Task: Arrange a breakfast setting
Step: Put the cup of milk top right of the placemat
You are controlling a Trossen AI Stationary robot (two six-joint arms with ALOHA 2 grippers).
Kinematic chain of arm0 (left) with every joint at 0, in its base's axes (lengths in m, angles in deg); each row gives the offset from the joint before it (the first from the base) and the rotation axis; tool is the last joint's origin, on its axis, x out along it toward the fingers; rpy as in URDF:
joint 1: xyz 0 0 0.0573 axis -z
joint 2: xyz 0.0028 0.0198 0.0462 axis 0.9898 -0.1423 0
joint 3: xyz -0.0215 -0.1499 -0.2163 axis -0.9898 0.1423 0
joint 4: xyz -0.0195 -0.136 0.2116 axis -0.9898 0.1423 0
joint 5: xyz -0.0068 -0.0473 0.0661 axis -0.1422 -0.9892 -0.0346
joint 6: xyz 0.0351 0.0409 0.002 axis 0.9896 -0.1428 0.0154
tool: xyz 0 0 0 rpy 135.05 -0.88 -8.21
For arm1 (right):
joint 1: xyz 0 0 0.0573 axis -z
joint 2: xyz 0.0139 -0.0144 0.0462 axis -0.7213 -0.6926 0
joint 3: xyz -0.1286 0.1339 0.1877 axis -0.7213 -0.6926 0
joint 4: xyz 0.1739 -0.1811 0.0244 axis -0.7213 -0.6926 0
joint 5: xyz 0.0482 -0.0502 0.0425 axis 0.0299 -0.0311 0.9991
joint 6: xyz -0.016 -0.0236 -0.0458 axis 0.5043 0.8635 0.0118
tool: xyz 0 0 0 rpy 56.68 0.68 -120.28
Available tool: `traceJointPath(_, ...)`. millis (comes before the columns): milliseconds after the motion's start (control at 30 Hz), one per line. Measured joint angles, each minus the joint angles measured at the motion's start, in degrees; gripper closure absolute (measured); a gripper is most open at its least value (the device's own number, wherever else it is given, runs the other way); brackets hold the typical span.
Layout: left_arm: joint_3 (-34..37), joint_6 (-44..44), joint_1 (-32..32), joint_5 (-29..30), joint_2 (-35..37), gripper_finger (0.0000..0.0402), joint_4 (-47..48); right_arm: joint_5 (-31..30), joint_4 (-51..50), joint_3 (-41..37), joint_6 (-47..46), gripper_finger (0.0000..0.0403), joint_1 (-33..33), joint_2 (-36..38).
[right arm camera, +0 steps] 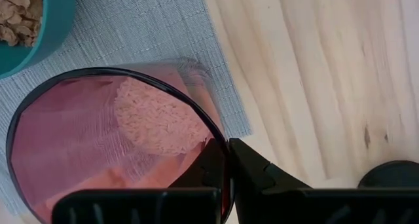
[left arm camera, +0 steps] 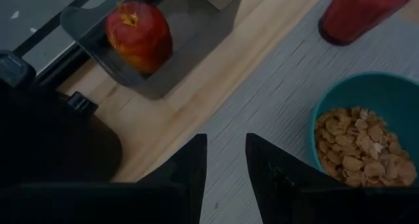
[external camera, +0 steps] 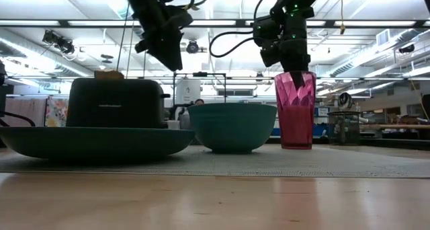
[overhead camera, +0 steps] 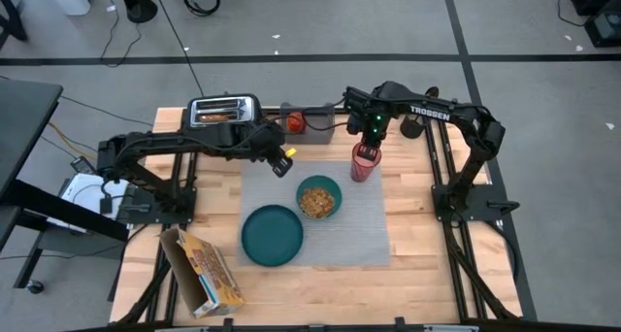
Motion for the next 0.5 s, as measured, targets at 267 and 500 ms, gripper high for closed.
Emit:
traceJointPath(267,0.0,-0.61,0.07,-0.09,0.0,0.0287,2.64,-2.73,1.62,-0.02,0.72,0.0387,-0.01,-0.02)
traceJointPath(500,0.0,-0.63,0.07,-0.07,0.0,0.0287,3.37,-3.77,2.28,-0.02,0.63,0.0387,-0.03,-0.04)
